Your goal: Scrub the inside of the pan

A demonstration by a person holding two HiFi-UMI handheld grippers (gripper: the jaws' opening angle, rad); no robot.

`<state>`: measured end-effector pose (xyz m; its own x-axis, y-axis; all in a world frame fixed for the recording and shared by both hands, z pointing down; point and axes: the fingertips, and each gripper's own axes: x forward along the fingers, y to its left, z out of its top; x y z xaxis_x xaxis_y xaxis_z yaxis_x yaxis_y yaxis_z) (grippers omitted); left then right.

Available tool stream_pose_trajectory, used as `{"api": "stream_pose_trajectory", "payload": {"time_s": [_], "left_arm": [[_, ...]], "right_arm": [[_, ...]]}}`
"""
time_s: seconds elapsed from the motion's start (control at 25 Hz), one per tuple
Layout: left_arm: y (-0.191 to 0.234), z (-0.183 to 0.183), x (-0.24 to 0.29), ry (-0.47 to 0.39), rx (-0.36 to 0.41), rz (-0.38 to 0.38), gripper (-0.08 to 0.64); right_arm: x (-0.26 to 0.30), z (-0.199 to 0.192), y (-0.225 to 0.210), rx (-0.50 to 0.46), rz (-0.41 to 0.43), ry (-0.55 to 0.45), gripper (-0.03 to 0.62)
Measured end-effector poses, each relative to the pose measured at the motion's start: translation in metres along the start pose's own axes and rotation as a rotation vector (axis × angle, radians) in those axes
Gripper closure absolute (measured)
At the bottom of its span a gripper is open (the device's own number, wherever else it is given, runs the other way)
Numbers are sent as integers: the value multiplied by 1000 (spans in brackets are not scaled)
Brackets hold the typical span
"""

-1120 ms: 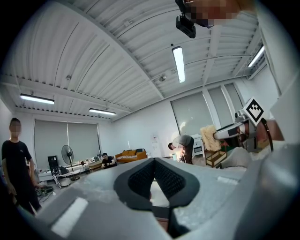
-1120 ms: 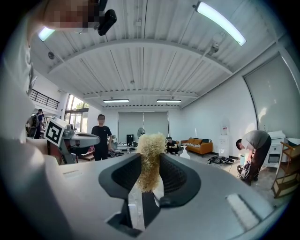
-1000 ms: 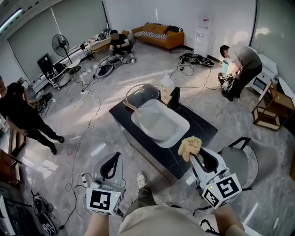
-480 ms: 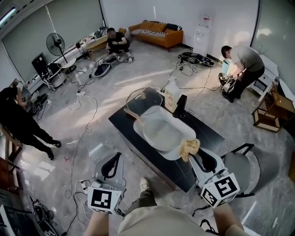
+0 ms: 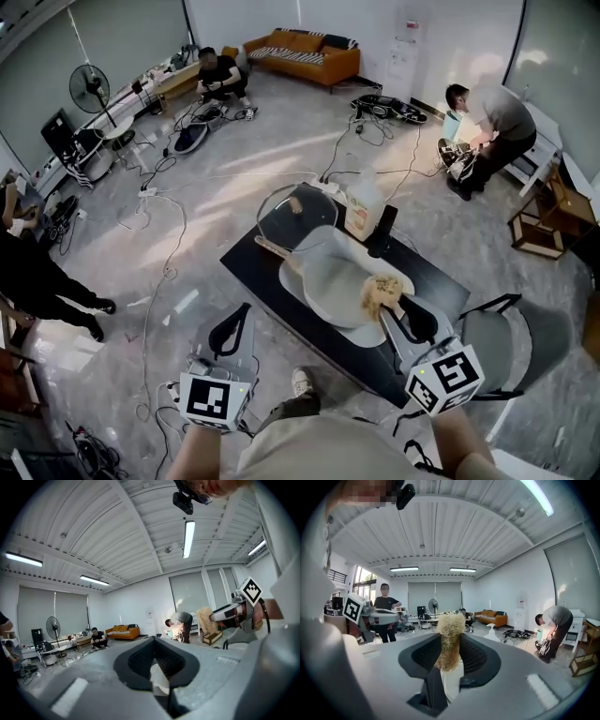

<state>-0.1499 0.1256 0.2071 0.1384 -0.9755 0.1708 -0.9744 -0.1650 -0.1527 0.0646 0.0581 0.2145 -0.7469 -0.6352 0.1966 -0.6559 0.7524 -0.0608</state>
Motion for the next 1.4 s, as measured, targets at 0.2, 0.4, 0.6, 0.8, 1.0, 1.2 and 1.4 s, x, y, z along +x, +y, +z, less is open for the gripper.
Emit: {"api": "stream_pose_trajectory", "payload": {"time_s": [0.2, 0.4, 0.6, 0.8, 1.0, 1.2, 1.4], "left_arm": [[38, -16, 32, 28, -5, -61, 558], [59, -35, 61, 62, 0, -114, 558], [70, -54, 85, 96, -2, -146, 558], [74, -74, 109, 149, -23, -179, 558], [66, -105, 135, 211, -39, -188, 558], [60, -131, 169, 282, -57, -198, 557], [51, -167, 204, 345, -32, -225, 535]], "right_arm": [[48, -9, 5, 16, -26, 50, 466], [84, -21, -2, 34, -56, 100, 466], [115, -36, -5, 43, -52, 164, 465], [144, -60, -14, 51, -31, 247, 465], [171, -109, -29, 69, -6, 338, 465], [202, -154, -39, 95, 50, 427, 465], [229, -200, -45, 111, 112, 505, 464]]}}
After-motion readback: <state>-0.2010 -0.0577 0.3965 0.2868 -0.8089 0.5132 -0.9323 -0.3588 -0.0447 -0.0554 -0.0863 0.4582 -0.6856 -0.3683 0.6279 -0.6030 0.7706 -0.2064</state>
